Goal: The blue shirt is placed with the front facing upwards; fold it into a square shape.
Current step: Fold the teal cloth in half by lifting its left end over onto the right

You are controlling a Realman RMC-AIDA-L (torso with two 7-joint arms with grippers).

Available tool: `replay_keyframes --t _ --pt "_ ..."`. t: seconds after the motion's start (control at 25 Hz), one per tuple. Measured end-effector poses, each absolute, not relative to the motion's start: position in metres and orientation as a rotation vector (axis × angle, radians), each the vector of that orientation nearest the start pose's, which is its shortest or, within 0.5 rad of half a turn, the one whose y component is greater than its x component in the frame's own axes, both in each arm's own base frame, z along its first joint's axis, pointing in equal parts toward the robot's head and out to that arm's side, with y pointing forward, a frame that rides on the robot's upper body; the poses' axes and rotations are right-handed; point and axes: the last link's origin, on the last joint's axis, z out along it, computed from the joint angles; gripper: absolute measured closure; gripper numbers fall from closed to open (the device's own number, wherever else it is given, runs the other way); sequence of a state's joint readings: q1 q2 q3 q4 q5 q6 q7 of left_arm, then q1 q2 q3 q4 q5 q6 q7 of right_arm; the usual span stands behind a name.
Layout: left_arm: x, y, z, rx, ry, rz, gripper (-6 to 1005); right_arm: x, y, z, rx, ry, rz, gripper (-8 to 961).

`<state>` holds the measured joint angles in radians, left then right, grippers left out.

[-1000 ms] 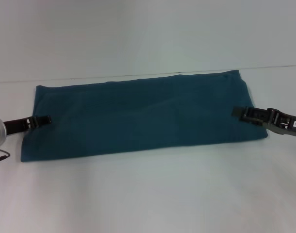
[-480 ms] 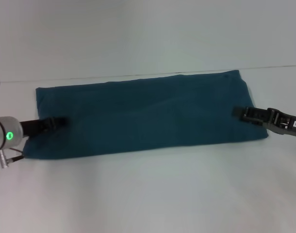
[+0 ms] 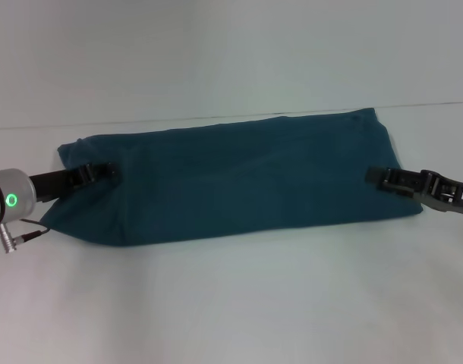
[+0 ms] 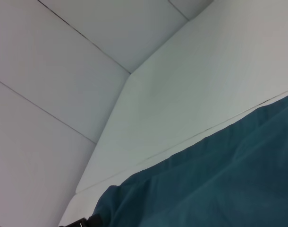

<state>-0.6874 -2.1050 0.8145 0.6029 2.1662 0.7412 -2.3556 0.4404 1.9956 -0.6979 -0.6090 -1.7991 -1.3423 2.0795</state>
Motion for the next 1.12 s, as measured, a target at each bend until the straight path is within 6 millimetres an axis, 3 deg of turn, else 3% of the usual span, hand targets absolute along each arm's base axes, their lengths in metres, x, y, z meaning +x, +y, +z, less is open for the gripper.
replay_keyframes --t 0.32,0.76,0.96,1.12 --pt "-0.282 0.43 -0.007 -1.859 -1.542 -0.486 598 0.312 0.346 0.044 -2.075 1.609 0.938 417" --pt "-0.28 0.428 -0.003 -1.879 -1.533 -0.494 832 0.311 0.346 0.045 -2.073 1.608 0.941 417" --pt "-0.281 0.426 0.018 -1.87 -1.533 -0.563 918 0.312 0.346 0.046 -2.064 1.611 0.946 417" --pt "-0.294 0.425 0.038 -1.831 -1.537 -0.561 918 0.314 0.344 0.045 -2.056 1.623 0.947 417"
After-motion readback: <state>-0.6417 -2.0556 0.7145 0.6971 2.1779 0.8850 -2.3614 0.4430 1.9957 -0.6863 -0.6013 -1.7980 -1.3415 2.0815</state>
